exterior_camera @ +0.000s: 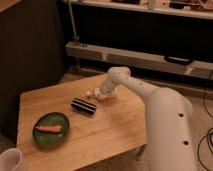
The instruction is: Place the bottle in the ceramic bowl
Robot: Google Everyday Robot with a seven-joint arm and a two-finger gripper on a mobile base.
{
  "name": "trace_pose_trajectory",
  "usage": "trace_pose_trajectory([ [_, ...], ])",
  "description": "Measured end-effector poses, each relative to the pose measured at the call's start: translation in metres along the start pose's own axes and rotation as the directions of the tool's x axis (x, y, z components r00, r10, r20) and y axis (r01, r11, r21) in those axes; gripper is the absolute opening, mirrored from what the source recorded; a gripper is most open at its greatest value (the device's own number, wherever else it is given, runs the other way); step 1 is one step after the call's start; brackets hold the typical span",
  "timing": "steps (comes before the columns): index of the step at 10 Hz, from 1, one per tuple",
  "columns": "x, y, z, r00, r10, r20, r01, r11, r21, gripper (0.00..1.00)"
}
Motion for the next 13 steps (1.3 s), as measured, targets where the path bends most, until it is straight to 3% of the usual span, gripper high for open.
trace_pose_trajectory([
  [1, -0.0003, 0.0, -0.0005, 1.0, -0.001, -0.001, 0.001, 1.0, 0.0, 0.04],
  [2, -0.0001, 0.0002, -0.0009, 1.0, 0.0, -0.001, 0.0, 1.0, -0.001, 0.0],
  [13, 0.0017, 0.0005, -0.0032, 1.0, 0.001, -0.003, -0.001, 1.0, -0.001, 0.0],
])
